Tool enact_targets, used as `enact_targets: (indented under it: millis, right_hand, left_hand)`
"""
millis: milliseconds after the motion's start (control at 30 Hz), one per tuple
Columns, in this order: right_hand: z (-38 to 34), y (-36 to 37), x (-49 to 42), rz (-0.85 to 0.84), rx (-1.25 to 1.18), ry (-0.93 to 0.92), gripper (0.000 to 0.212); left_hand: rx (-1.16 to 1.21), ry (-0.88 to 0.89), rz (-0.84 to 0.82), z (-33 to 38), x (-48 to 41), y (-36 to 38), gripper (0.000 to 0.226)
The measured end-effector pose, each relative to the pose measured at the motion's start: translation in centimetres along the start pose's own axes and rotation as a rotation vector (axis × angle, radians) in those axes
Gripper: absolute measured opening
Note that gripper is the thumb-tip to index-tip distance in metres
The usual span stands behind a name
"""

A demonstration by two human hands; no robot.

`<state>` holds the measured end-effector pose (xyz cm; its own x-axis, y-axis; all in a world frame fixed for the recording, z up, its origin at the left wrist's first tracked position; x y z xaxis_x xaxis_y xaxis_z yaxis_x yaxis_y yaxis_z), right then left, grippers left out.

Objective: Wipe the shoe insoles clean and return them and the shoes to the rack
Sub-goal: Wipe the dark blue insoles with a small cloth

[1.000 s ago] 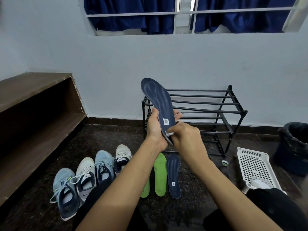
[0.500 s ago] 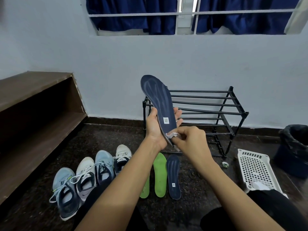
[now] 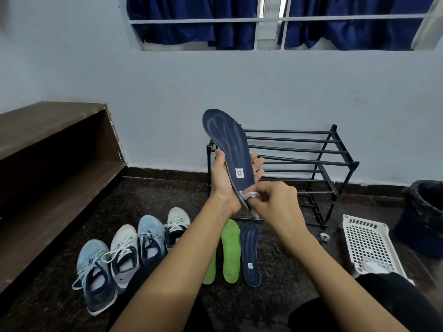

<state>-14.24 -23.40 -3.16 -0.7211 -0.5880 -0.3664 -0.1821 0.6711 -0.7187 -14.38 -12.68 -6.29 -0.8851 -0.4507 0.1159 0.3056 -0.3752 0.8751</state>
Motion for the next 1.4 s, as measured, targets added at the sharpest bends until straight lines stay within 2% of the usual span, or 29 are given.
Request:
enact_targets:
  millis: [133,400,700,833,1033,1133,1267,1400]
  right_hand:
    - [0.0,-0.3,0.1,-0.015,-0.052,0.002,0.020]
    - [-0.5,-1.1,-0.7,0.182,-0.064,-0.045,0.020]
    - [-1.0,-0.6,0.6,-0.045,-0.129,-0.080,0.018]
    - [-0.8,-0.8,0.5,0.040,-0.133,-0.078,0.023]
    - [0.0,-1.2,-0.8,0.176,-0.133,-0.005,0.020]
    - [-0.1,-1.1,-0.4,0.117,-0.133,-0.015,0.022]
    - [-0.3,-0.4,0.2,-0.059,-0.162,-0.033,0.020]
    - [-0.1,-0.4,0.4,-0.080,-0.152,-0.038,0.021]
  left_hand:
    - [0.013,-0.005,-0.003,-0.1,-0.1,-0.1,0.069]
    - [-0.102,-0.131,0.016,-2.5,1.2,-0.2,0.078]
    - [-0.005,-0.043,-0.049,0.3,0.1,0.4,0.065]
    - [0.009,-0.054,-0.039,-0.3,0.6,0.5,0.070]
    - [-0.036,-0.221,0.036,-3.6,2.2,0.4,0.077]
    - [-0.055,-0.181,0.034,-2.7,1.5,0.4,0.076]
    - [0.017,-0.093,0.003,-0.8,0.6,0.4,0.071]
    - [0.035,-0.068,-0.002,-0.7,0.3,0.0,0.068]
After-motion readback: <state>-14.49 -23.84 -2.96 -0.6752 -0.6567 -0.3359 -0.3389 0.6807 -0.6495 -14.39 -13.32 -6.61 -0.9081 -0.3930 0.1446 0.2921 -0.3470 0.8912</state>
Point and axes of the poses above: each hand's wrist, its own x-axis away from the middle knuckle, its own y-axis out of the palm, z = x × y, the point moved 7 cm from there along -x, towards the middle knuckle, and after that the axes turned 11 degrees about x, right-handed, at the moved point
